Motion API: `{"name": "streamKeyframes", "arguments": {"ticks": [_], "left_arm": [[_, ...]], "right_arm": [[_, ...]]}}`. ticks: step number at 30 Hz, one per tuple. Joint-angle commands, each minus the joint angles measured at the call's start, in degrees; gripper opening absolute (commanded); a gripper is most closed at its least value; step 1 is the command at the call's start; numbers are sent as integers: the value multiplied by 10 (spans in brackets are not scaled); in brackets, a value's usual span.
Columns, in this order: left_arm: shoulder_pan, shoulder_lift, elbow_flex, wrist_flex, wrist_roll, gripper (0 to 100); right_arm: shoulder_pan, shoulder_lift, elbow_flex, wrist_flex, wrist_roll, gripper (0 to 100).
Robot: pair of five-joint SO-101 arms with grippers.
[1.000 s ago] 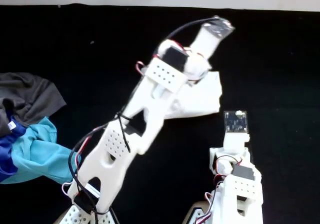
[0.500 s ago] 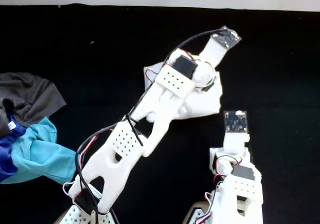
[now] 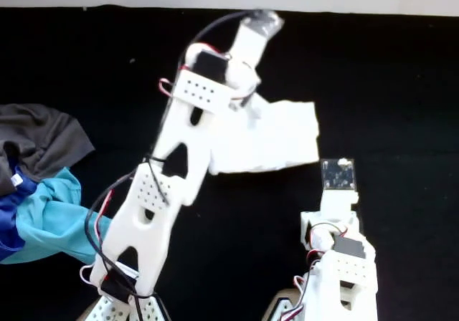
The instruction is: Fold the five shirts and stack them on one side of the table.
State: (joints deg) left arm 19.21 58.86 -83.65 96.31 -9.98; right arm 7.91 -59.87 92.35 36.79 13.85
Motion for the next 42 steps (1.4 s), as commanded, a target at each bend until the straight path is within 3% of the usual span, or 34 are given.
{"name": "streamKeyframes", "arguments": {"ticks": [1, 8, 13, 19, 24, 33, 42], "left_arm": [[20, 27, -2, 1, 6, 9], [120, 85, -5, 4, 7, 9], [153, 55, -50, 5, 52, 9], [124, 29, -116, 5, 54, 9], [72, 18, -118, -2, 54, 9], [29, 98, -118, -29, 55, 9], [35, 137, -118, -193, 55, 9]], "right_arm": [[0, -1, 5, -12, -4, 7], [0, -1, 5, -12, -4, 7], [0, -1, 5, -13, -4, 7], [3, -2, -2, 27, -4, 7], [76, -3, -80, 120, -5, 7], [147, -2, -36, 52, -1, 7], [148, -2, 4, 15, -1, 7]]}}
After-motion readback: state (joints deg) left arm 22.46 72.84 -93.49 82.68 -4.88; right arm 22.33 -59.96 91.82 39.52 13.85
